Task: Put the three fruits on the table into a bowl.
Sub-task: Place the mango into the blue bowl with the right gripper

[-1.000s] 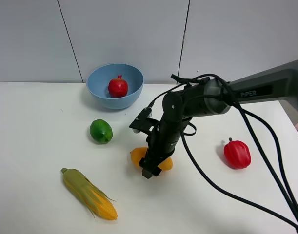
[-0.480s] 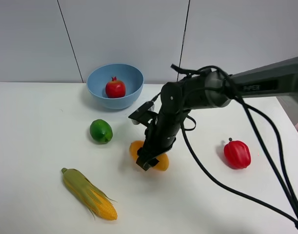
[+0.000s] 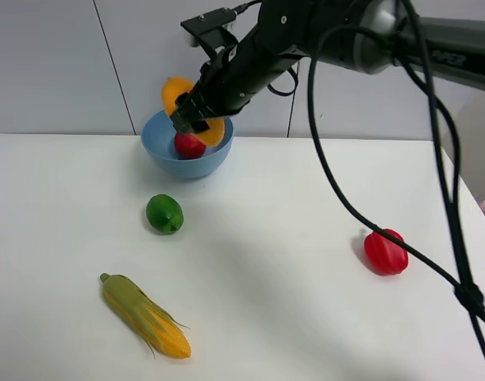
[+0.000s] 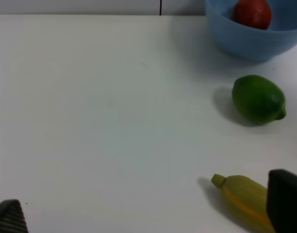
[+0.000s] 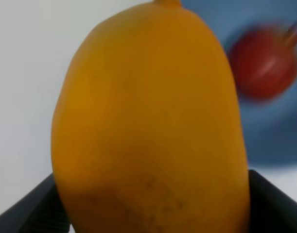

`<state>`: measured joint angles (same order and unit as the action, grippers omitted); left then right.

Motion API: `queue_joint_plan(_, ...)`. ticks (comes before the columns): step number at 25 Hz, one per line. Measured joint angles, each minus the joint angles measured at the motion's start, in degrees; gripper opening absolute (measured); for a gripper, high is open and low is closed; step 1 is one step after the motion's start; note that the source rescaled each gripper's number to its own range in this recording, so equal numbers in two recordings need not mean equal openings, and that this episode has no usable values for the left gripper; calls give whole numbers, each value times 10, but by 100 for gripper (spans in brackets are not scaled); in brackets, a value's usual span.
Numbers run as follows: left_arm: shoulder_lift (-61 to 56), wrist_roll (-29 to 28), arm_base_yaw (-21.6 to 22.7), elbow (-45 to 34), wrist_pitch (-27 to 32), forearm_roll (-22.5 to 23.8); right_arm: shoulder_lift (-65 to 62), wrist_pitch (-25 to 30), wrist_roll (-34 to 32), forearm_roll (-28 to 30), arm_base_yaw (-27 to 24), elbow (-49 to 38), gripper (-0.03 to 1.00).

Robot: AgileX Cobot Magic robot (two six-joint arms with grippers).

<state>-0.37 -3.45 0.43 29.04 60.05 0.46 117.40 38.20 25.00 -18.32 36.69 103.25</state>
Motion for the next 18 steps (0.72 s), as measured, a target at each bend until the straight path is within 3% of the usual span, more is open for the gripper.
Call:
queue_joint_plan(5,0,0,0,0,0,-1,135,-2,-2,-7,-7,139,0)
queue_joint_plan(8,0,0,0,0,0,-1,182,-5,-2,-11,-7,175,0)
queue_joint_plan(9,0,0,0,0,0,0,197,-12,-2,-11,-7,186,5)
queue_joint_plan(13,0,0,0,0,0,0,236,-78,-35,-10,-7,197,48)
queue_joint_plan(18,0,0,0,0,0,0,226,-56,-79,-11,-7,201,53)
